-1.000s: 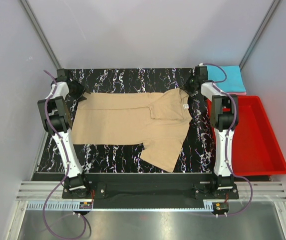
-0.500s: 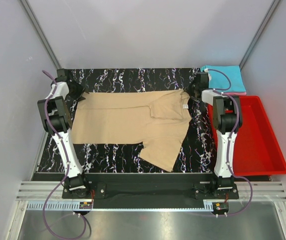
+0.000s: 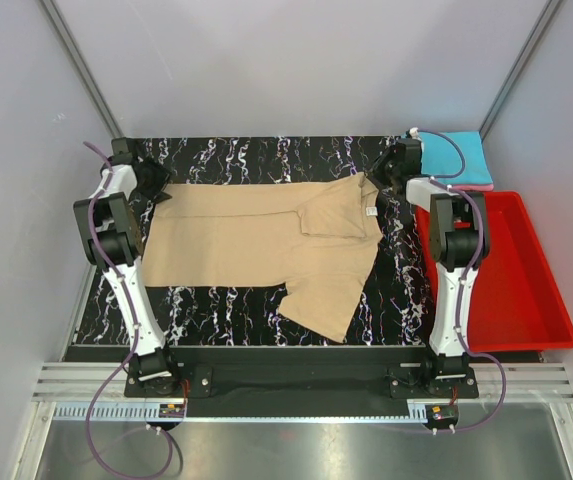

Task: Fold and stack the t-shirts
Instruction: Fold the tshirt

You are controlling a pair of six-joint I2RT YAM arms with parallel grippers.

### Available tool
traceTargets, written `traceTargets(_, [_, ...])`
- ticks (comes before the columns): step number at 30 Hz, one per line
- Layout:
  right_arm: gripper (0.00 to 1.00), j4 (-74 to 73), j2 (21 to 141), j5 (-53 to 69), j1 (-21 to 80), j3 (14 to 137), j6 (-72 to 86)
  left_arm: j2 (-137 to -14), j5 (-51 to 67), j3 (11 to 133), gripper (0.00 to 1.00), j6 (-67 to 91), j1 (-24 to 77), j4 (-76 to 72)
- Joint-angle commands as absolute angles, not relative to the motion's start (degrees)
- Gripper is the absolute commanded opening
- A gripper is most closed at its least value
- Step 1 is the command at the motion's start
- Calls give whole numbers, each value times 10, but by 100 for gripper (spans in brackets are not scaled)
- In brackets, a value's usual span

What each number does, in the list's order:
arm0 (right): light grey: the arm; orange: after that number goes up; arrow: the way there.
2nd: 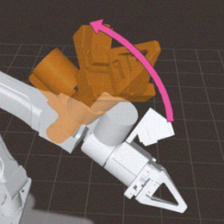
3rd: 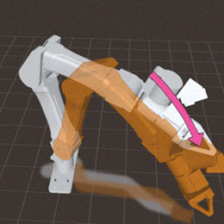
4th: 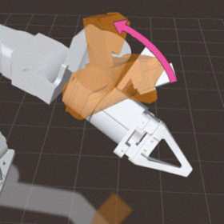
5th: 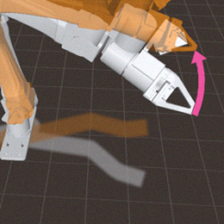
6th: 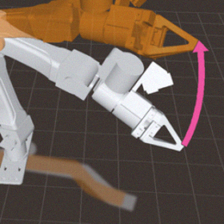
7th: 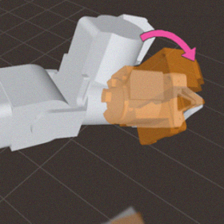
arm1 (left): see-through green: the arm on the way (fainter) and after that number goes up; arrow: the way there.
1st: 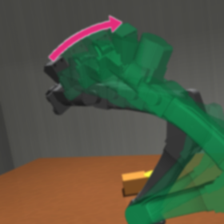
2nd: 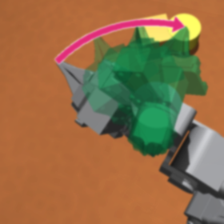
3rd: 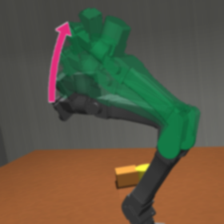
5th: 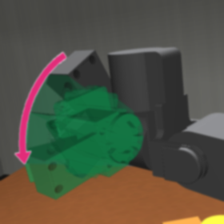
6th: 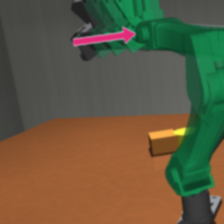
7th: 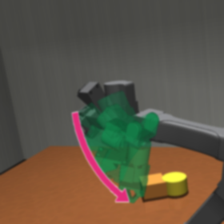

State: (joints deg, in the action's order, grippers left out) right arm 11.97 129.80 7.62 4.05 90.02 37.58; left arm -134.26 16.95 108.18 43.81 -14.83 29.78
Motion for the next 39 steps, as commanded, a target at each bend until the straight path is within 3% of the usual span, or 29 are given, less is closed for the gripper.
traceTargets(1, [33, 48, 1217, 63, 38, 927, 345, -1269, 206, 1068, 61, 406, -149, 286])
traceTargets(4, [38, -67, 1177, 71, 39, 940, 338, -1217, 186, 1041, 66, 388, -143, 301])
traceTargets(10, [36, -214, 1108, 146, 47, 892, 286, -1116, 175, 952, 62, 338, -81, 322])
traceTargets(16, [34, -293, 1059, 138, 68, 814, 271, -1027, 224, 825, 56, 342, 81, 232])
traceTargets(20, [34, -334, 1065, 98, 89, 803, 272, -1053, 225, 826, 53, 342, 204, 198])
traceTargets(23, [33, -338, 1080, 97, 108, 801, 258, -1090, 221, 841, 51, 352, 236, 193])
traceTargets(39, [32, -304, 1124, 44, 113, 773, 249, -1207, 226, 867, 52, 346, 270, 140])
